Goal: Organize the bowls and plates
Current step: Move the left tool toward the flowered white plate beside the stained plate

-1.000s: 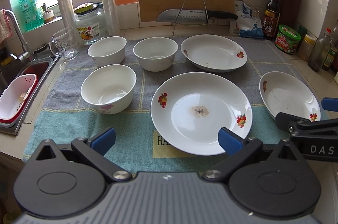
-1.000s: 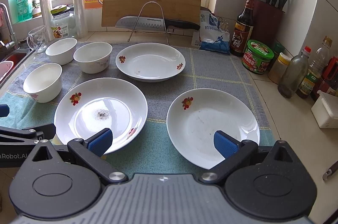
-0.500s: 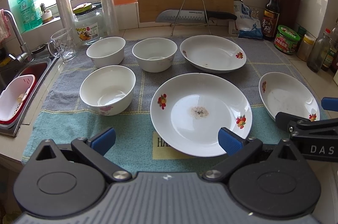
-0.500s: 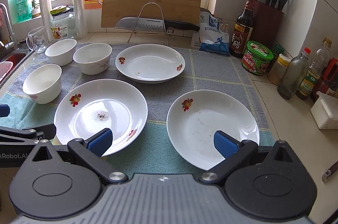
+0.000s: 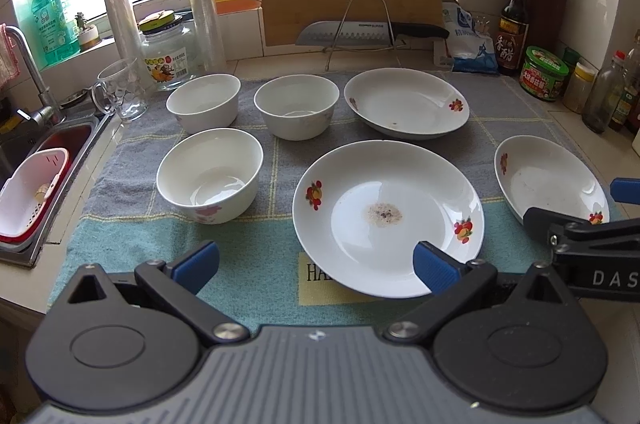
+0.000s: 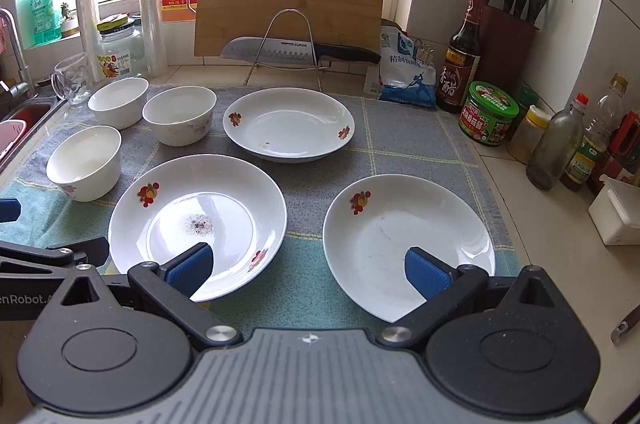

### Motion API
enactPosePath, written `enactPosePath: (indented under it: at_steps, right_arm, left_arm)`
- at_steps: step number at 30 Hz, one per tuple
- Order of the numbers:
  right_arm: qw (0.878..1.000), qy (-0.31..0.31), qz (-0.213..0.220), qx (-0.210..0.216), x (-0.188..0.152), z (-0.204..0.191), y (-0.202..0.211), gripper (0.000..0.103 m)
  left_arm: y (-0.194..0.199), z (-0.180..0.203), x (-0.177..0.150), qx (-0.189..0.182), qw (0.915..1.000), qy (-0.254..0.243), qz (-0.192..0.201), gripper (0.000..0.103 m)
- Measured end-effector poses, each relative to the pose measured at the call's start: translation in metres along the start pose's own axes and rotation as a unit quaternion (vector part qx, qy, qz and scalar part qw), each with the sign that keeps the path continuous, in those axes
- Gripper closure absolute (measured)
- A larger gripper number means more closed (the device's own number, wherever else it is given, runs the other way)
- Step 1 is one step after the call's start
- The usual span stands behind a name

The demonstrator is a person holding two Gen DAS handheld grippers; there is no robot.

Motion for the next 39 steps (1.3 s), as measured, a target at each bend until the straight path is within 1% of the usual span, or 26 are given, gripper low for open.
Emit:
enactPosePath:
  at_steps: [3, 7, 15, 18, 22, 24, 26, 30, 35, 36, 39]
  right_arm:
    - [1.000, 0.000, 0.002, -0.004, 0.000, -0.003, 0.000, 0.000]
    - [1.000, -0.003, 0.009, -0.011, 0.001, -0.003, 0.002, 0.000]
    - [0.999, -0.007, 0.037, -0.034, 0.006, -0.002, 0.008, 0.000]
    - [0.998, -0.009, 0.047, -0.043, 0.007, -0.002, 0.010, 0.000]
    - [0.997, -0.022, 0.054, -0.048, 0.006, 0.000, 0.009, 0.000]
    - [0.997, -0.028, 0.053, -0.053, 0.004, 0.002, 0.008, 0.000]
    - [0.996, -0.034, 0.053, -0.069, 0.000, 0.003, 0.009, 0.000]
    - [0.994, -0.039, 0.047, -0.088, -0.010, 0.010, 0.010, 0.000]
    - [0.993, -0.052, 0.029, -0.105, -0.024, 0.028, 0.001, 0.000]
    - [0.993, -0.056, 0.027, -0.105, -0.026, 0.031, -0.001, 0.000]
    - [0.992, -0.065, 0.017, -0.102, -0.035, 0.042, -0.011, 0.000]
  left_arm:
    - [-0.001, 0.001, 0.002, -0.002, 0.9998, -0.020, -0.003, 0.001]
    - [0.001, 0.001, 0.005, -0.014, 0.9988, -0.046, 0.009, 0.001]
    - [-0.002, -0.013, 0.020, -0.050, 0.9971, -0.047, 0.033, 0.001]
    - [-0.005, -0.019, 0.026, -0.070, 0.9951, -0.056, 0.042, 0.001]
    - [-0.012, -0.025, 0.031, -0.084, 0.9923, -0.075, 0.050, 0.001]
    - [-0.016, -0.027, 0.032, -0.103, 0.9898, -0.082, 0.052, 0.001]
    - [-0.021, -0.028, 0.034, -0.124, 0.9870, -0.086, 0.056, 0.001]
    - [-0.034, -0.028, 0.041, -0.165, 0.9816, -0.089, 0.037, 0.001]
    - [-0.046, -0.023, 0.048, -0.221, 0.9718, -0.083, 0.004, 0.001]
    - [-0.047, -0.021, 0.049, -0.225, 0.9708, -0.083, 0.003, 0.001]
    - [-0.051, -0.010, 0.051, -0.212, 0.9722, -0.099, 0.002, 0.001]
Point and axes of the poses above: each gripper's, at about its wrist camera, not at the fingertips, and y roughly against the way its jaws point, z to its right, x to its top, the point moved 1 cm from there along -y, roughly the way its jaws point, and after that the axes turned 1 degree about y, right-handed, at the moved point
